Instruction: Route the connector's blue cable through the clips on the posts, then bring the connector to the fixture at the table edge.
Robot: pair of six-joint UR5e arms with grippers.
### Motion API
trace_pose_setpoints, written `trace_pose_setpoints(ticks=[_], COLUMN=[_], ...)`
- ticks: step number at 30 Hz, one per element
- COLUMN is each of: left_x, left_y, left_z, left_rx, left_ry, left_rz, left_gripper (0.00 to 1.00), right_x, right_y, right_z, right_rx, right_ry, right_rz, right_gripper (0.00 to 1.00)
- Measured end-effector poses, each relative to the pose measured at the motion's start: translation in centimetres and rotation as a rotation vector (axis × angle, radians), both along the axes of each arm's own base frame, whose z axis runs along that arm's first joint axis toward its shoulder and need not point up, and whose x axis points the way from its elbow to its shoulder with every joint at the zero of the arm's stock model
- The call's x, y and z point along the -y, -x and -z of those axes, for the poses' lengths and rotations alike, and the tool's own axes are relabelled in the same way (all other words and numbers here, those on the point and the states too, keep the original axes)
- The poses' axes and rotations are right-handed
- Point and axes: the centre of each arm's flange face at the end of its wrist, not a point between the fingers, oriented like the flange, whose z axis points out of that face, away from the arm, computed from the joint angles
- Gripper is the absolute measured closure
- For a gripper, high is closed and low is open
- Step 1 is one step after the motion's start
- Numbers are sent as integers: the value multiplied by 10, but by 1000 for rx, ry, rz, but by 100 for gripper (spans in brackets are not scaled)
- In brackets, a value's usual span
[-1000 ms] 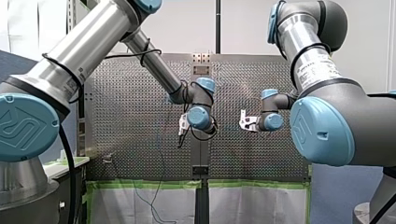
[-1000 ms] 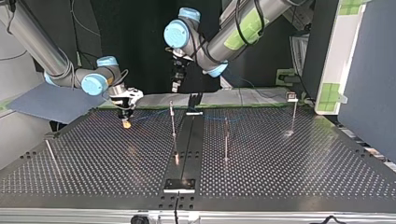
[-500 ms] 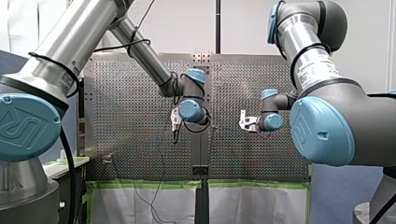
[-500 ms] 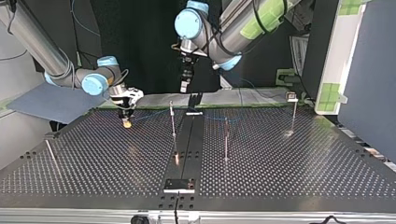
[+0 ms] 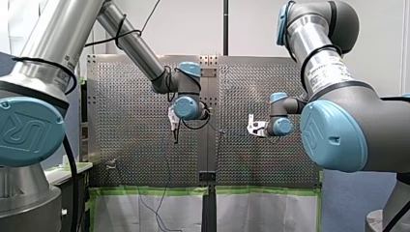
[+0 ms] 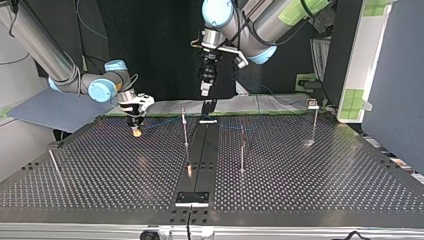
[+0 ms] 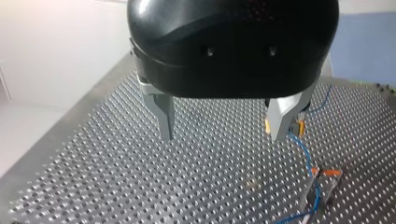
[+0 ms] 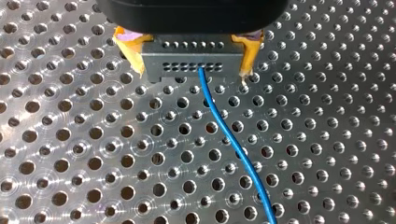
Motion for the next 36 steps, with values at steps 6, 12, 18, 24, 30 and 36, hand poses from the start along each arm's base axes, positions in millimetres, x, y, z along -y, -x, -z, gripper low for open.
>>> trace_pose_setpoints(ticks=[6, 12, 18, 24, 30, 36], left_x=[-9, -18, -32, -49, -61, -69], left_y=[15, 30, 42, 53, 66, 76], left_z=[-8, -13, -18, -27, -32, -2], left_rx=[4, -6, -1, 33, 70, 47], left_ry=[38, 71, 104, 161, 199, 178], left_rz=[43, 79, 64, 44, 52, 56], left_gripper=[2, 2, 2, 2, 2, 2], right_x=[0, 0, 0, -1, -1, -2], right_y=[0, -1, -1, -2, -2, -1], right_z=[0, 1, 1, 2, 3, 4], right_rx=[2, 4, 5, 6, 4, 0], right_ry=[2, 1, 0, -4, -7, -12], right_rz=[-1, -5, -7, -8, -9, -9], right_gripper=[100, 100, 100, 100, 100, 100])
